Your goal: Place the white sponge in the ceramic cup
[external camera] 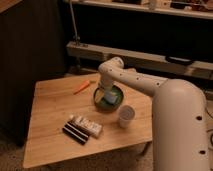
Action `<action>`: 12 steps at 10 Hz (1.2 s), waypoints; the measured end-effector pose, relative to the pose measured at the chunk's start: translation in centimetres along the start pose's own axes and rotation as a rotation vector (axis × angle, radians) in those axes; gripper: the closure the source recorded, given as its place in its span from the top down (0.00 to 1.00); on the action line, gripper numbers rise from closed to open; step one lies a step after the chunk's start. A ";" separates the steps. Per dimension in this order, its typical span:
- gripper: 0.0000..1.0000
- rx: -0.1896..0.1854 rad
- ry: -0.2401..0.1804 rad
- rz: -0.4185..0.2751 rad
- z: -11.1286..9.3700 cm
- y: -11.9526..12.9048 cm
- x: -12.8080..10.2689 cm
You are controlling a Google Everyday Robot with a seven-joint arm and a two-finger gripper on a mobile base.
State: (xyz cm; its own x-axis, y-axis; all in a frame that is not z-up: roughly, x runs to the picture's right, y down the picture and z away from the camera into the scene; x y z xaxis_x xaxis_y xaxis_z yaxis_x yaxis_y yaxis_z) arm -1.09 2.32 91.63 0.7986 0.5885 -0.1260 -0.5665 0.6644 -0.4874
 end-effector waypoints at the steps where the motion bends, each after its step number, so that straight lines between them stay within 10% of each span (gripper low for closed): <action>1: 0.80 0.009 -0.007 0.002 0.1 -0.4 0.0; 12: 0.74 -0.075 0.001 0.044 4.8 -1.6 0.9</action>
State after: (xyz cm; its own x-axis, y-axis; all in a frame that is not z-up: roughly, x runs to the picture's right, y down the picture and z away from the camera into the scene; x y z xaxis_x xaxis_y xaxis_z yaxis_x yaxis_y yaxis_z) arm -0.44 4.05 96.45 0.7733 0.6160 -0.1499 -0.5846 0.6013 -0.5448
